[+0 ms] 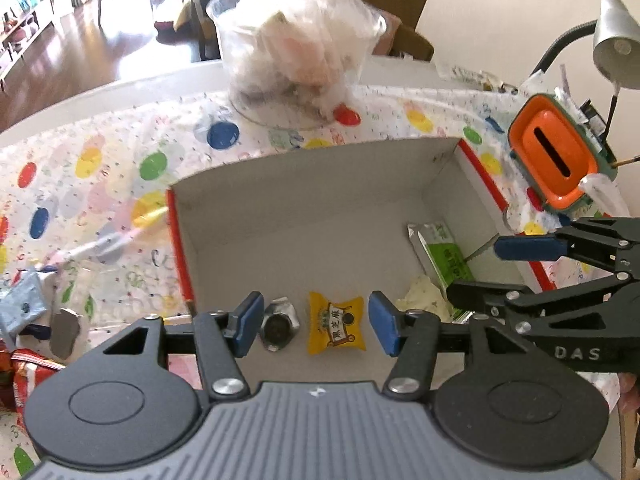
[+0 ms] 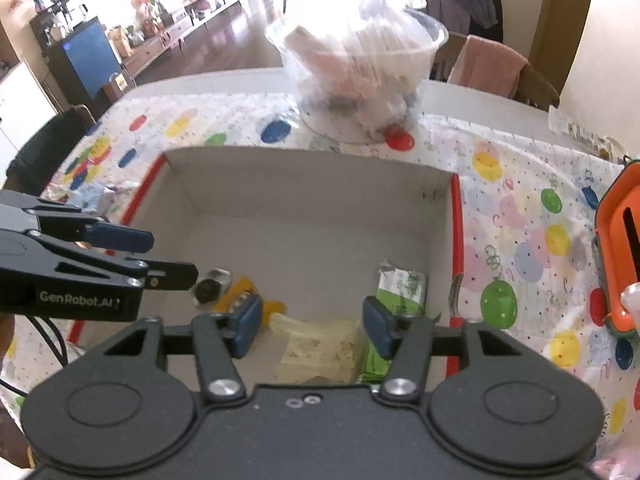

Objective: Organize snacks
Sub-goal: 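Open both grippers to drop the candy and silver bar into the box, then move both grippers back toward the remaining snack pile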

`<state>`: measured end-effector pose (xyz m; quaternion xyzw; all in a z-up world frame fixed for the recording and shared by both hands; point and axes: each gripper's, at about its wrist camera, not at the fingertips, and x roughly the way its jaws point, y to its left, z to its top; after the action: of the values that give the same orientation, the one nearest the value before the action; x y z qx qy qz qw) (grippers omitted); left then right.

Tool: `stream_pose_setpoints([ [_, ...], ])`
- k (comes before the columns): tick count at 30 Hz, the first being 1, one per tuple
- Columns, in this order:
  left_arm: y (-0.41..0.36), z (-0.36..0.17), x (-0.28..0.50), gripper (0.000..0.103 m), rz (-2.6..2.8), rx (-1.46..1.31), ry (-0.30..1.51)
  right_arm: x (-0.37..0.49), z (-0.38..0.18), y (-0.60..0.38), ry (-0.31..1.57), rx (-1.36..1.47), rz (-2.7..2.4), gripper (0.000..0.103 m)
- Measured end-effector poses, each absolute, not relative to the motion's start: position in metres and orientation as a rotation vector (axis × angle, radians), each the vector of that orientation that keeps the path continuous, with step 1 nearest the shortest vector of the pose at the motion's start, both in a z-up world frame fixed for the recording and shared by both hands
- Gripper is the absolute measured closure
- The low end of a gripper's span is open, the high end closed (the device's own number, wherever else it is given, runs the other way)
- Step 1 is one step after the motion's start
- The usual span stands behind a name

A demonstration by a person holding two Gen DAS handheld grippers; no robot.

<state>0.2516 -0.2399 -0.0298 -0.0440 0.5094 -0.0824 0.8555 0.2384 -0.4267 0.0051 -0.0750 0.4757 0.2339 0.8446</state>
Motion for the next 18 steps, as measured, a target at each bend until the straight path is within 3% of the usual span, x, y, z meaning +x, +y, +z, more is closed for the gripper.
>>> stream_pose_setpoints([
  [5, -0.229, -0.015, 0.234, 0.044, -0.16, -0.094, 1.014, 0.227, 0.018, -0.423, 0.964, -0.147, 0.513, 0.028],
  [8, -0.222, -0.005, 0.222, 0.036, -0.15, -0.1, 0.971, 0.221, 0.024, -0.421, 0.946, -0.135, 0.528, 0.022],
  [13, -0.21, 0.011, 0.202, 0.034, -0.135, -0.123, 0.914, 0.208, 0.034, -0.415, 0.901, -0.109, 0.554, 0.014],
  [15, -0.205, 0.015, 0.193, 0.027, -0.125, -0.131, 0.891, 0.203, 0.039, -0.412, 0.878, -0.092, 0.57, 0.012],
  [18, -0.195, 0.022, 0.178, 0.026, -0.109, -0.141, 0.854, 0.194, 0.045, -0.406, 0.845, -0.075, 0.59, 0.004],
])
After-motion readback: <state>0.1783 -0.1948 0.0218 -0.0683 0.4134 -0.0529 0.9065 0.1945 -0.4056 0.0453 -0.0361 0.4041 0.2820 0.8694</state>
